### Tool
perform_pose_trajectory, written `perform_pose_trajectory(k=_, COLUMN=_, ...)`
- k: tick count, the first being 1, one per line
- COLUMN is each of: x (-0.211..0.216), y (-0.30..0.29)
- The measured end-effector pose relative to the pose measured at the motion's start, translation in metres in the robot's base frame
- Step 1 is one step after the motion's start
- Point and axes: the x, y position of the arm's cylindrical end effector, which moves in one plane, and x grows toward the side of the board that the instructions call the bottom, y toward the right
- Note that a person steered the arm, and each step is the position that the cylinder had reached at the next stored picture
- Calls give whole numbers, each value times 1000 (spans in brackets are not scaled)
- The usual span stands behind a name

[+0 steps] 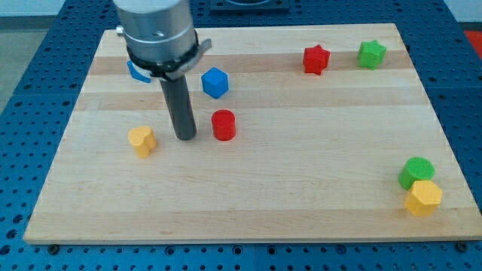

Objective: Place the red circle above the green circle

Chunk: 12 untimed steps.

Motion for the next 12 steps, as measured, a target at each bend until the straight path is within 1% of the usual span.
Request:
perform_pose_trajectory(k=1, x=-17, y=30)
perform_pose_trajectory(k=2, x=-6, y=111)
perform_pose_trajectory(k=3, x=3, y=159)
perform_pose_trajectory(k=4, x=-15, y=131)
perform_pose_trajectory(k=5, x=-19, y=78)
perform_pose_trajectory(k=6, x=12, y=55)
perform_pose_trajectory(k=7, x=43, y=64)
perform_pose_trajectory(k=9, x=48, y=193)
perform_pose_trajectory(k=10, x=48, y=182)
perform_pose_trajectory(k=11, x=38, y=154)
perform_pose_trajectory(k=12, x=26, y=172)
